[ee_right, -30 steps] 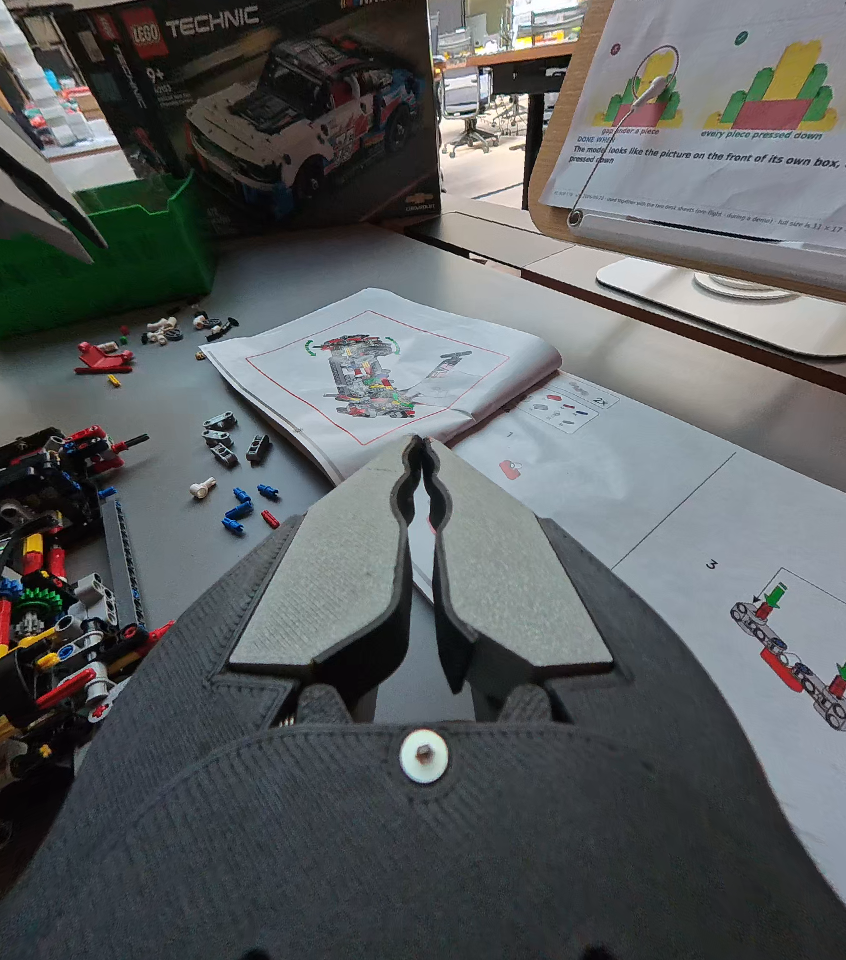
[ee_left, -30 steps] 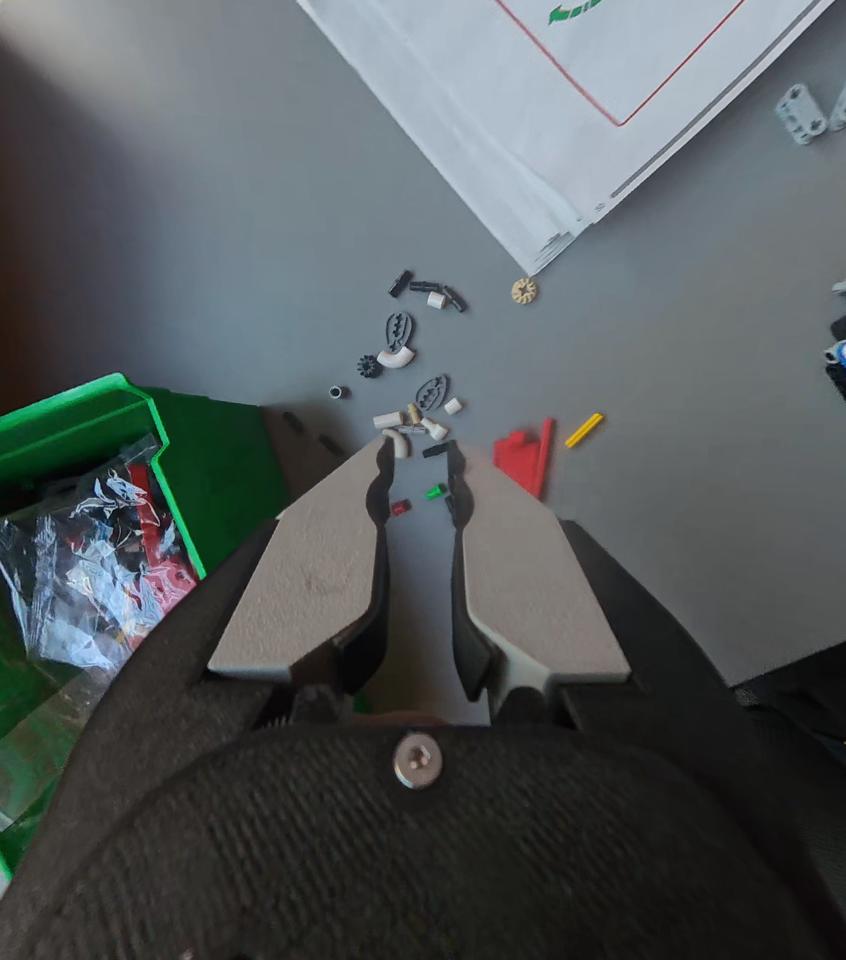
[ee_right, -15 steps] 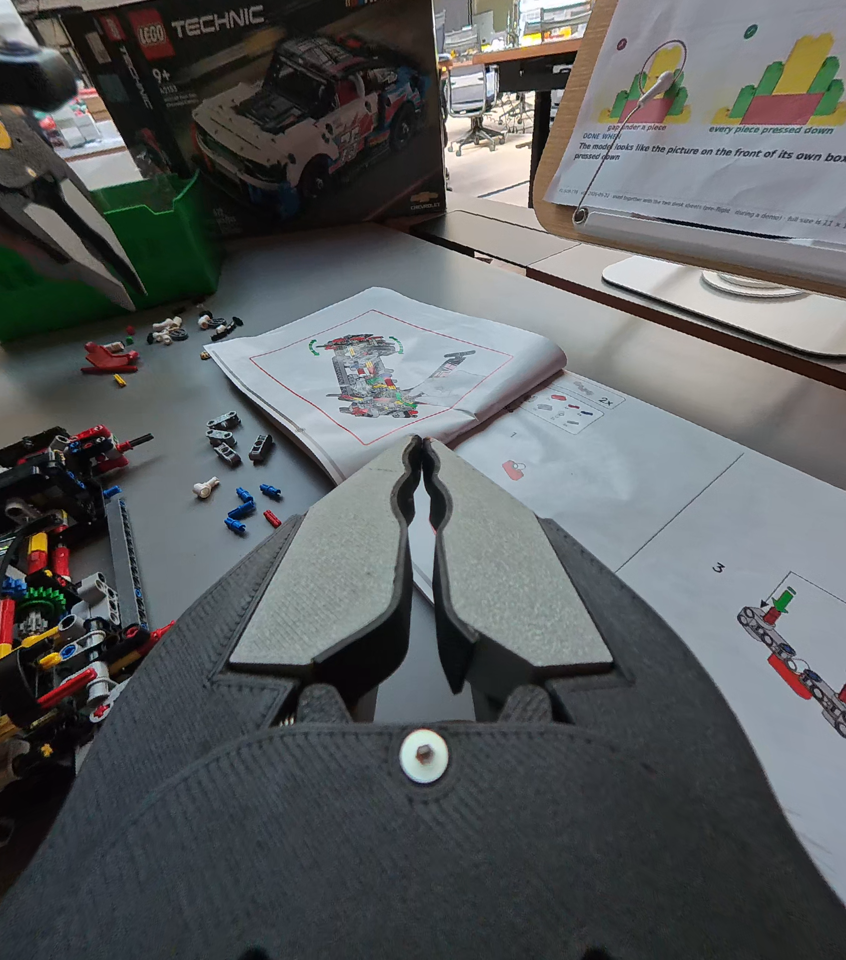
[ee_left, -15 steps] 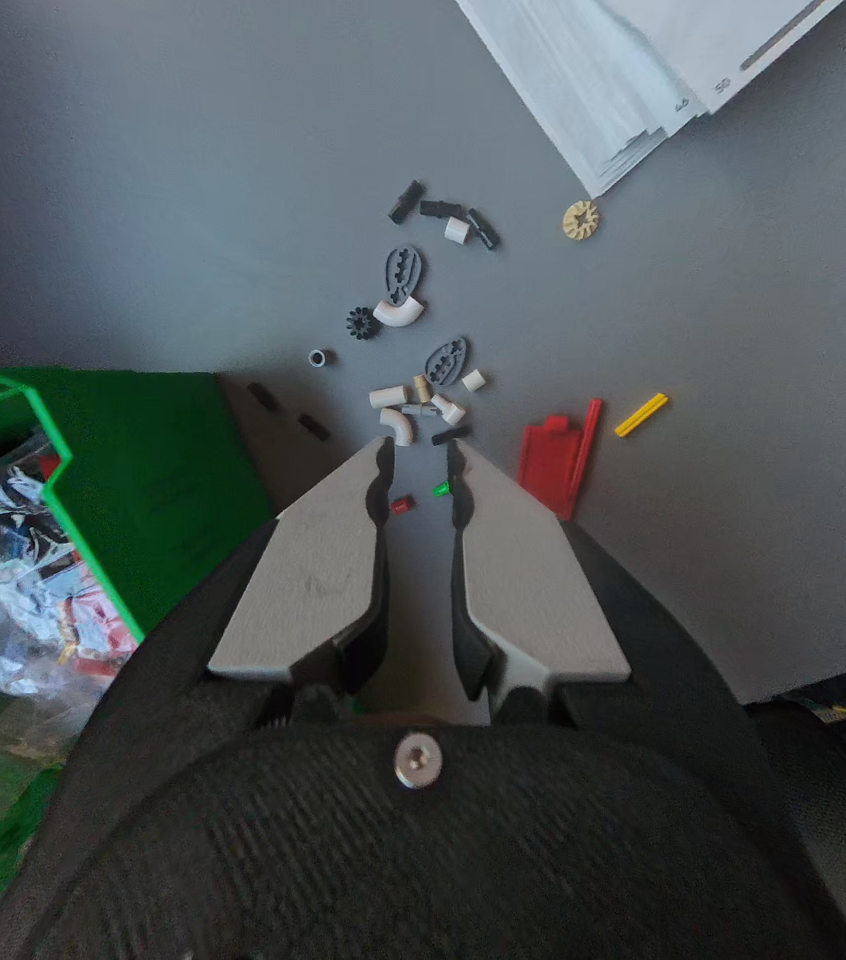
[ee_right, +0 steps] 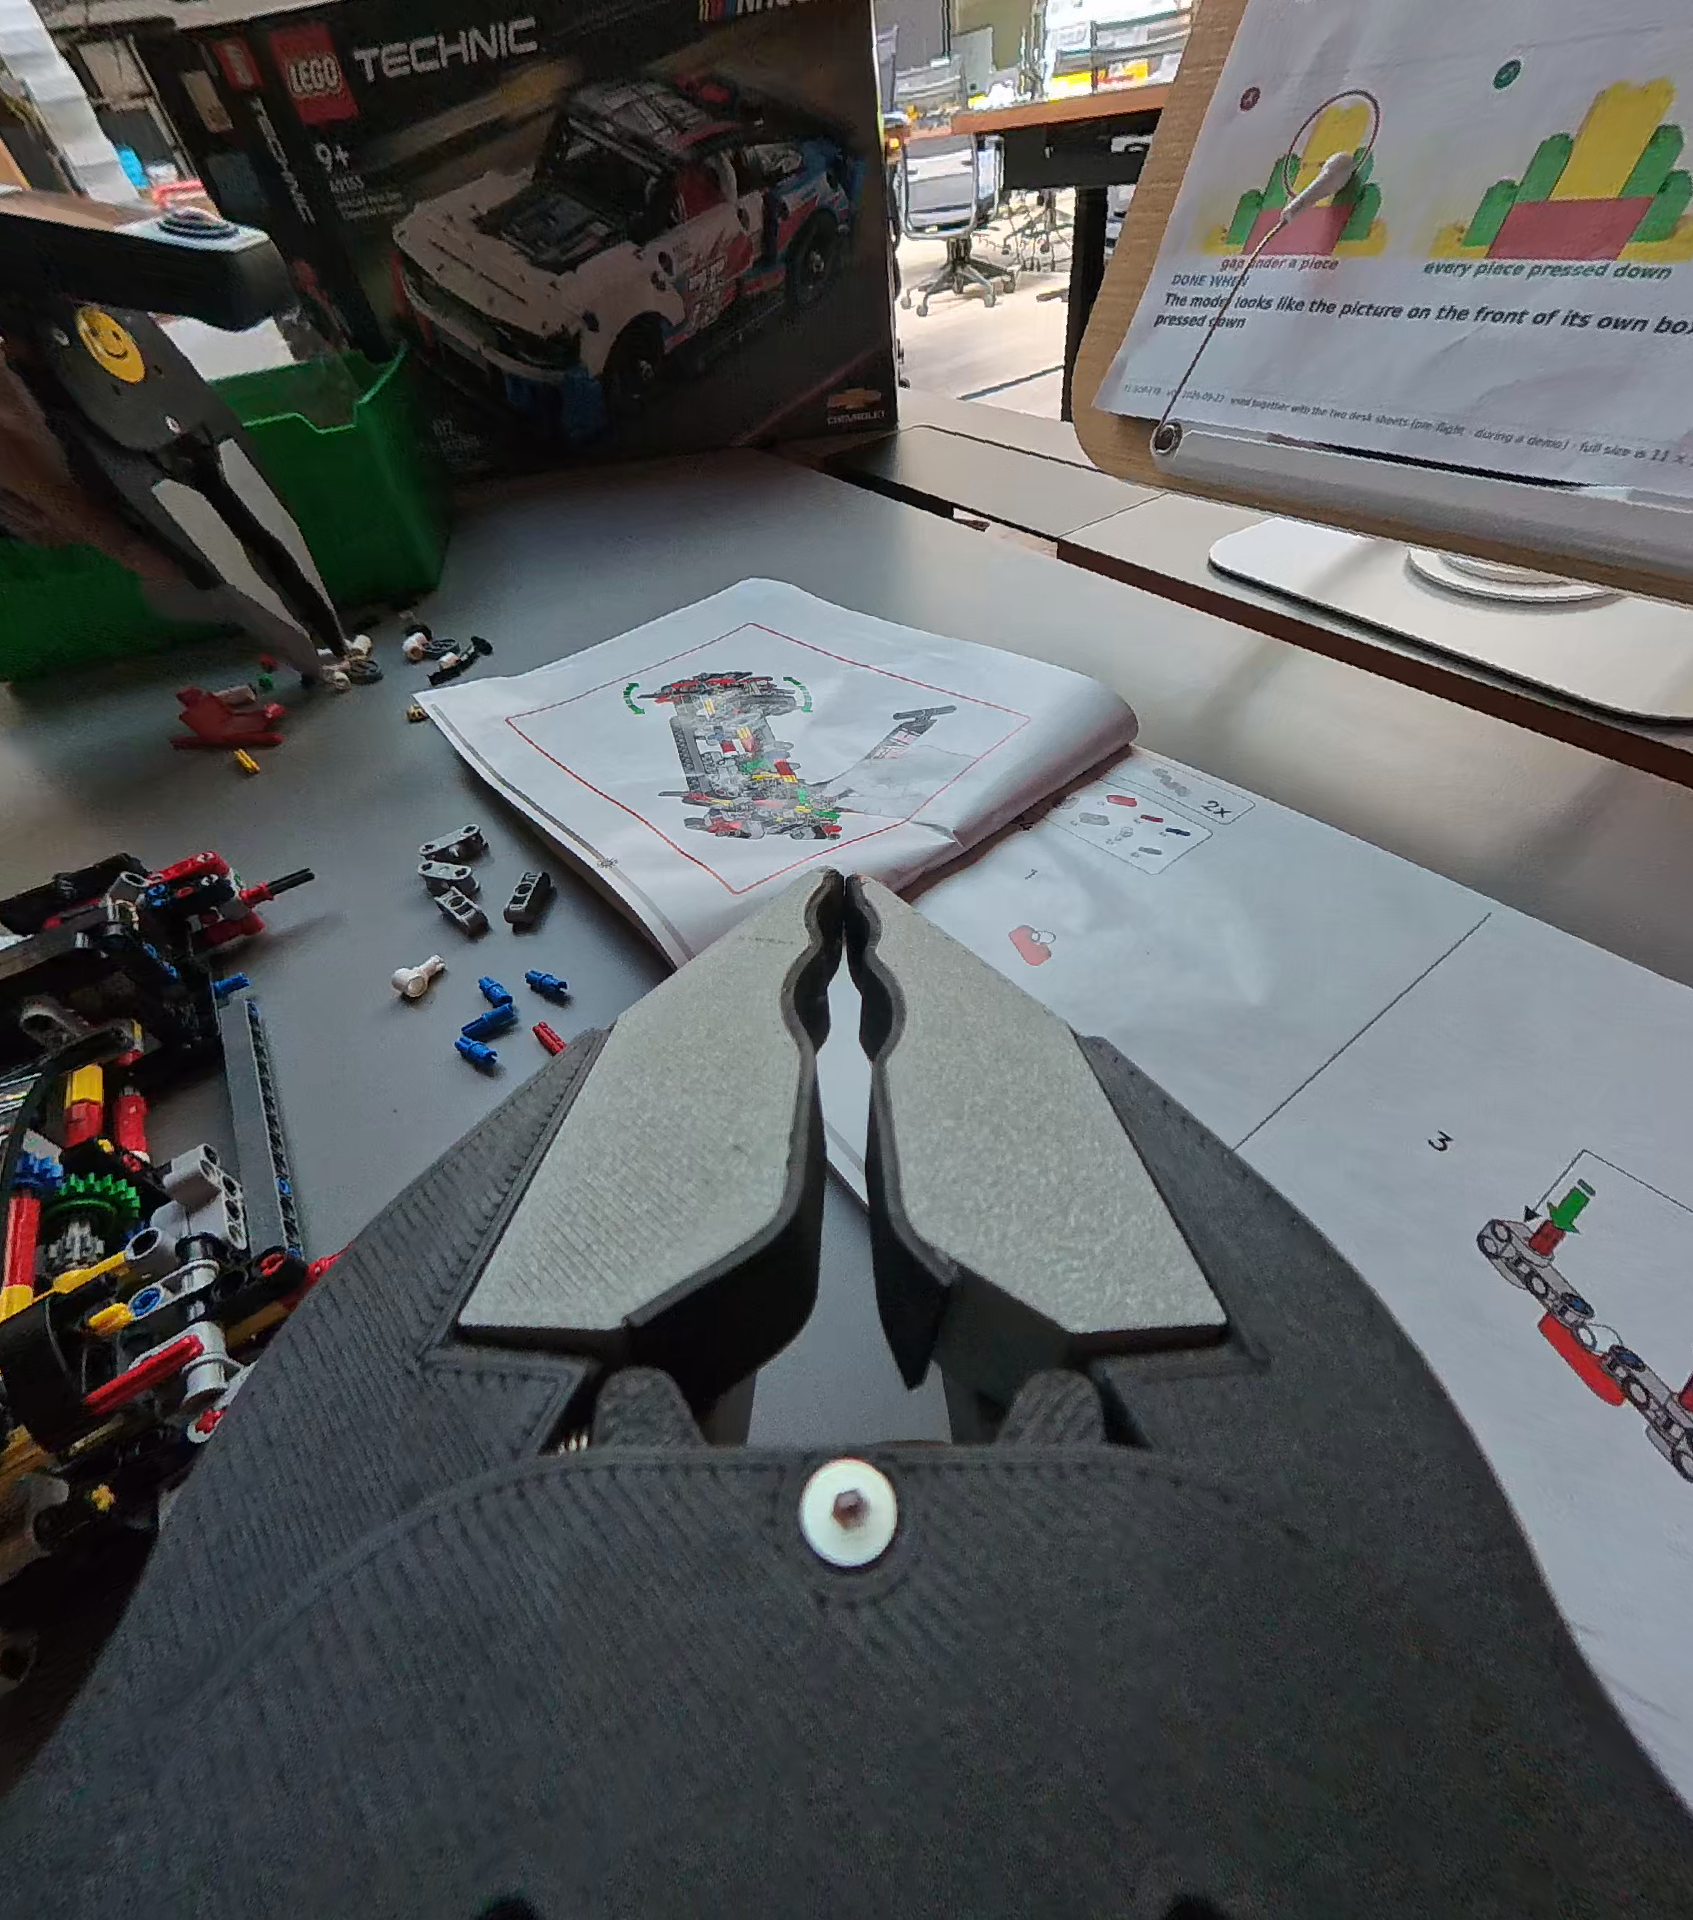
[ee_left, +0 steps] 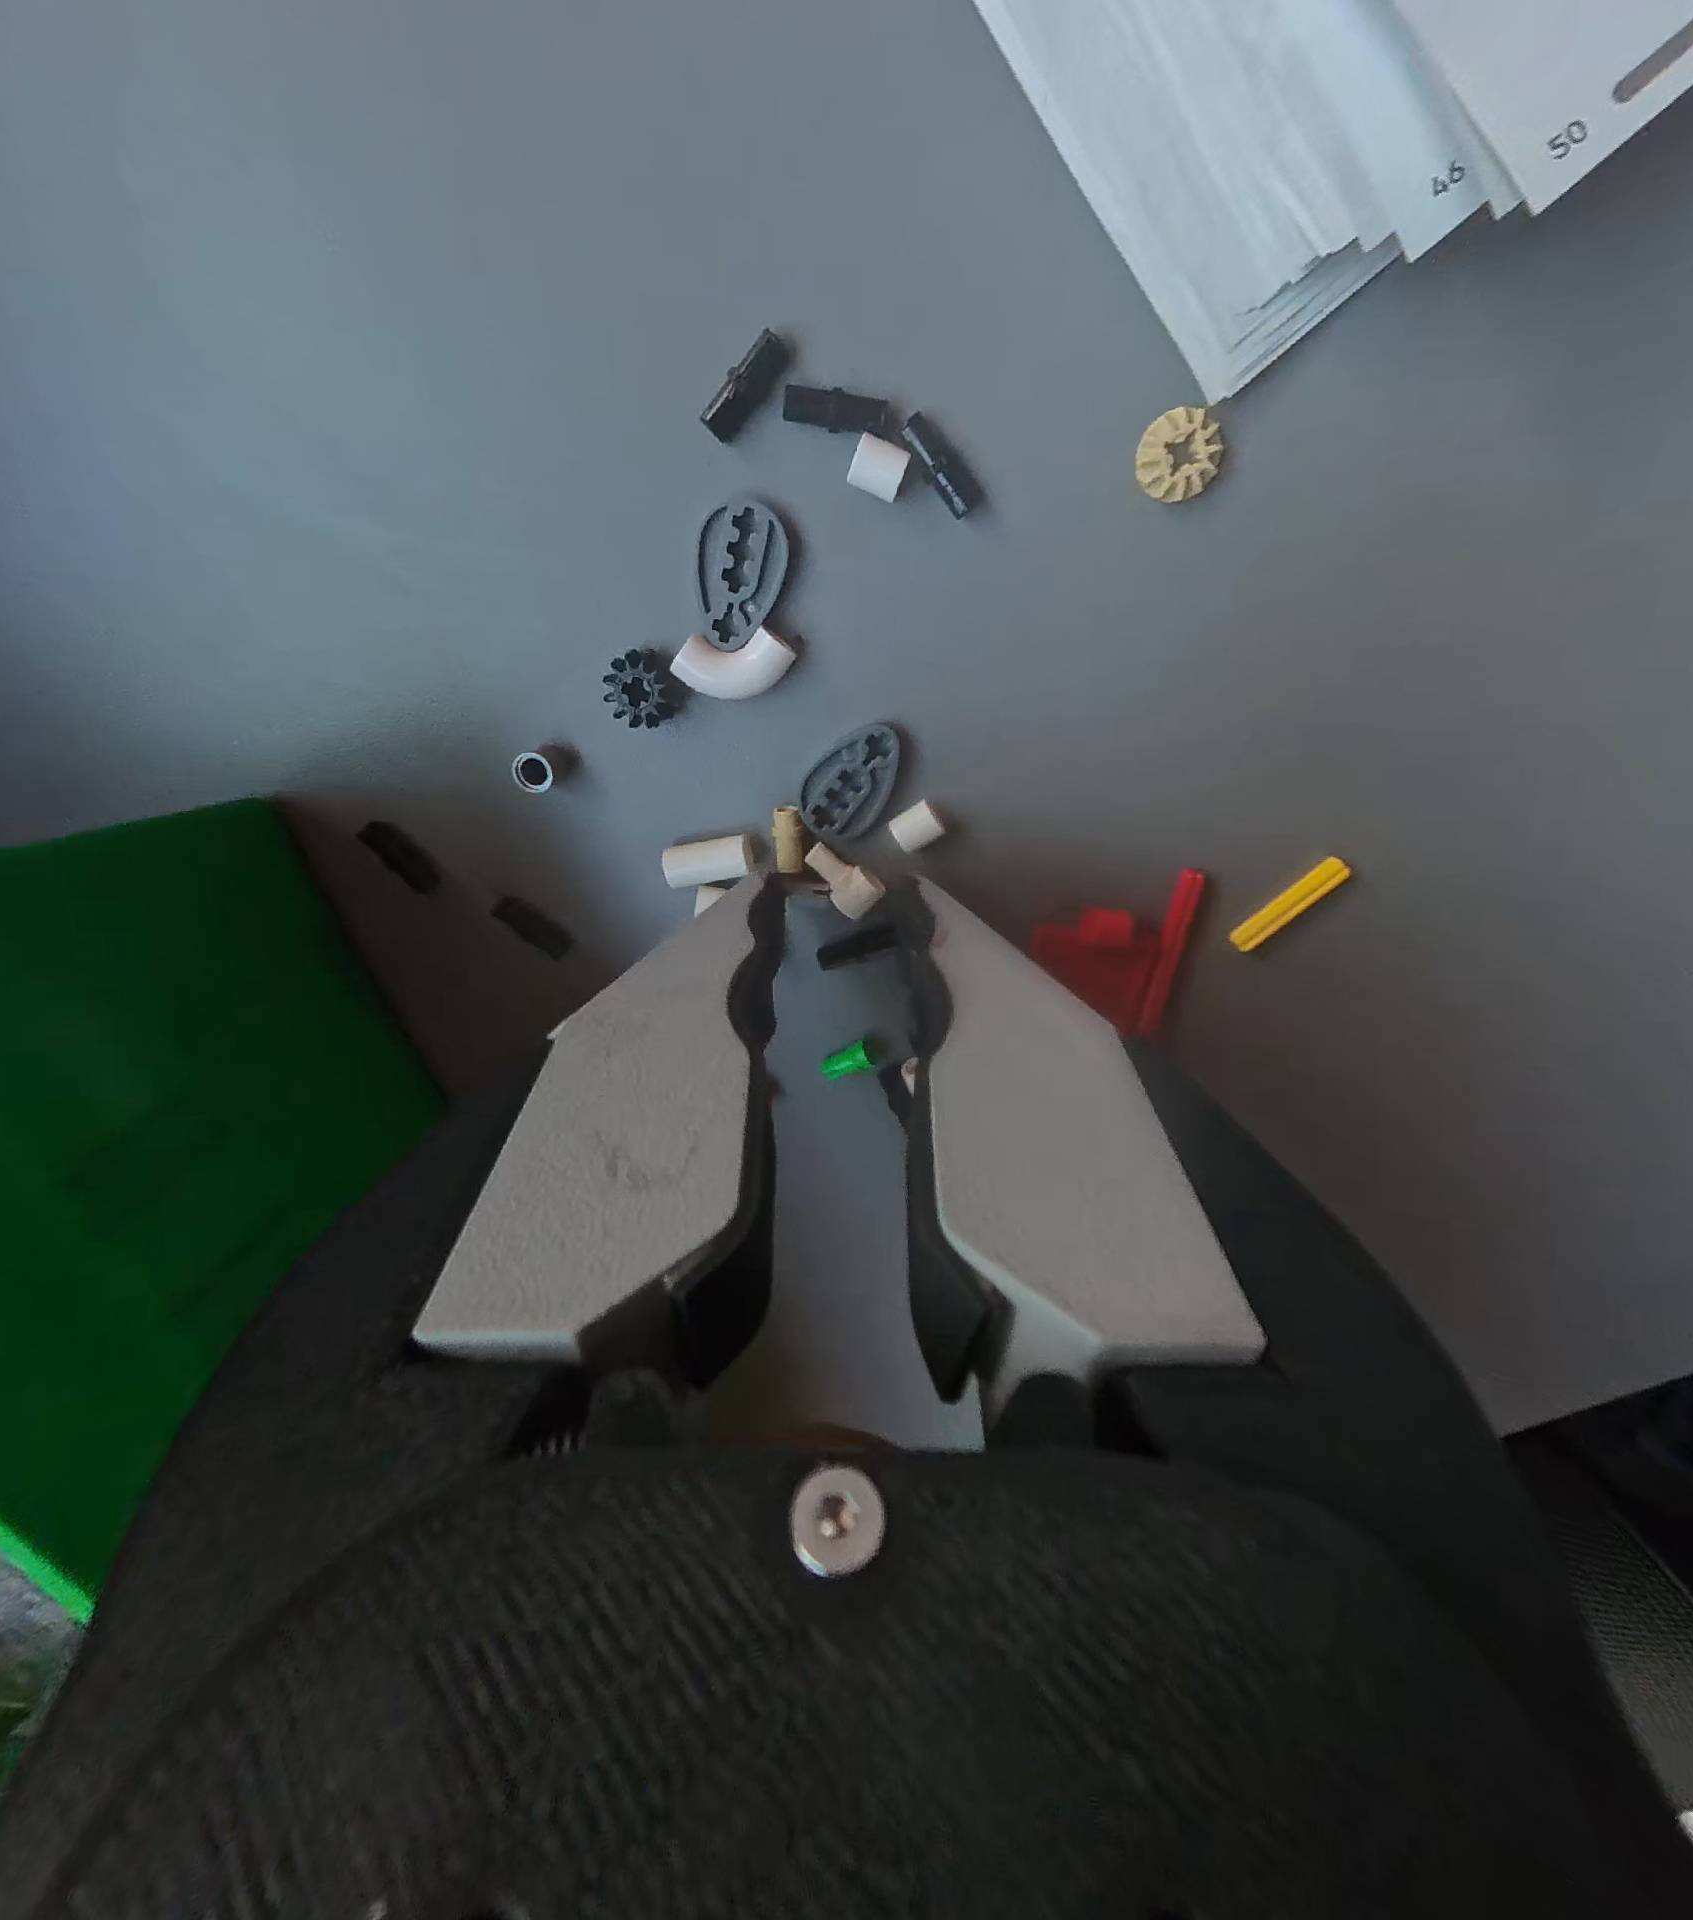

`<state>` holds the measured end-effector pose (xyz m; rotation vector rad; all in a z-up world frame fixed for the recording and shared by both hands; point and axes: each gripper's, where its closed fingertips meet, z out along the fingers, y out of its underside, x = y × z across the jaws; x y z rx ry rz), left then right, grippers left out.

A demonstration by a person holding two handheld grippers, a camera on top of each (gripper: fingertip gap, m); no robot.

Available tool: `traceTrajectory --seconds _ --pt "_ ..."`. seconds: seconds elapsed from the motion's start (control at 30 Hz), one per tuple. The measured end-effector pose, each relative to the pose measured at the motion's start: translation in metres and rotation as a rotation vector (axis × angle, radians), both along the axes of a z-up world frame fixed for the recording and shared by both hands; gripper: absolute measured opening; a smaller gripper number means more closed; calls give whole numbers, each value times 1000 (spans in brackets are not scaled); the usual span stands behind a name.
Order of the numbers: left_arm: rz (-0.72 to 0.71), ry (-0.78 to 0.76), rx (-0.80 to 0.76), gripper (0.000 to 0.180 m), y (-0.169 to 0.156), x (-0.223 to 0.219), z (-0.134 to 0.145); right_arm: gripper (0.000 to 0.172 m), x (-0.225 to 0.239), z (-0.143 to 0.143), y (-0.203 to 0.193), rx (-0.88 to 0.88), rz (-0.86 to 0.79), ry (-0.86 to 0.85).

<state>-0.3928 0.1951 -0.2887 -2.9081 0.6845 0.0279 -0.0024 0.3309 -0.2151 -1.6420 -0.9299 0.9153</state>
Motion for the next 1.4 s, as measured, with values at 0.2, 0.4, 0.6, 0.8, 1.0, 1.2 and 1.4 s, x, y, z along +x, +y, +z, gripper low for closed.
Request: traceTrajectory --seconds 0.2,0.4,0.6,0.8,1.0,1.2,1.4 --pt "13 -7 -3 18 -1 -1 1 0 0 0 -1 1 1 0" --pt "24 3 6 19 4 -4 0 0 -1 1 -1 4 1 -1" --pt "16 -9 -38 18 -1 0 -4 0 0 2 -1 3 -1 5" --pt "17 -3 -27 8 1 -1 -4 0 -1 2 -1 5 4 1" --pt "1 -11 -19 6 1 2 2 0 -1 2 -1 5 3 4" --pt "-37 -26 33 6 5 16 24 0 -1 2 -2 6 6 0" --pt "-289 -139 96 6 13 118 48 0 -3 1 -1 2 9 -4"
